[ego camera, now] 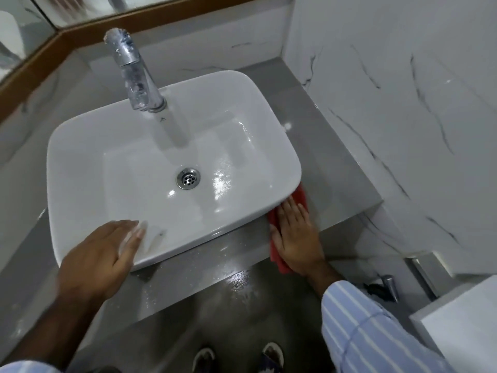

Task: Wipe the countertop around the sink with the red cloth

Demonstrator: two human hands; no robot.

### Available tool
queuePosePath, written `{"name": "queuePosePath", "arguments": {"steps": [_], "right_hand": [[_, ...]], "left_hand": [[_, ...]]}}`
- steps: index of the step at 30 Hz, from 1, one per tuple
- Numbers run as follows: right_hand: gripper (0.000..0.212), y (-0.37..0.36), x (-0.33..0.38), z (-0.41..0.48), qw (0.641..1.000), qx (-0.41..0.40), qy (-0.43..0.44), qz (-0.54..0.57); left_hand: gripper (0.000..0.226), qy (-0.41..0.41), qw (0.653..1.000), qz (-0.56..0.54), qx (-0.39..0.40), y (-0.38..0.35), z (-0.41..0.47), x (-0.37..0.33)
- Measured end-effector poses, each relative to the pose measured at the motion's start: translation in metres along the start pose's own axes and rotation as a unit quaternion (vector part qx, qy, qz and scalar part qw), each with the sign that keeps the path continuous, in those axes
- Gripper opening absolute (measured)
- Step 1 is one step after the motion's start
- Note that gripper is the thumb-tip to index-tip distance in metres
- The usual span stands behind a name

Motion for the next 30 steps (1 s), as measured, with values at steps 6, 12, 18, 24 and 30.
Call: {"name": "queuePosePath", "arguments": {"steps": [6, 12, 18, 24, 30], "right_hand": [[0.069, 0.015, -0.04, 0.008, 0.991, -0.062, -0.12, 0.001], [0.063, -0.026, 0.061, -0.012, 0.984, -0.111, -0.139, 0.015], [0.064, -0.046, 0.096, -0.046, 0.998, -0.021, 0.056, 0.029], [0.062, -0.026, 0.048, -0.04, 0.974, -0.156, -0.16, 0.024], [0.061, -0.093, 0.184, -0.07, 0.992, -0.1, -0.038, 0.07]], "left_hand": [[0.093, -0.012, 1.0, 0.014, -0.02, -0.004, 0.002, 0.002], [0.101, -0.015, 0.999, 0.012, -0.036, -0.001, 0.002, 0.001], [0.093, -0.035, 0.999, -0.001, -0.037, 0.0, 0.0, 0.001], [0.079, -0.073, 0.994, 0.026, -0.083, 0.002, -0.007, 0.035], [0.06, -0.128, 0.984, -0.001, -0.12, -0.002, -0.005, 0.062]]}}
Point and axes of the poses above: each hand's wrist, its own z-axis towards the middle knuckle, its own y-axis out of the back of the hand, x = y × z, the point moved 5 cm from there along z, towards the middle knuckle, and after that the axes turned 12 degrees about z, right-handed, at the moved point
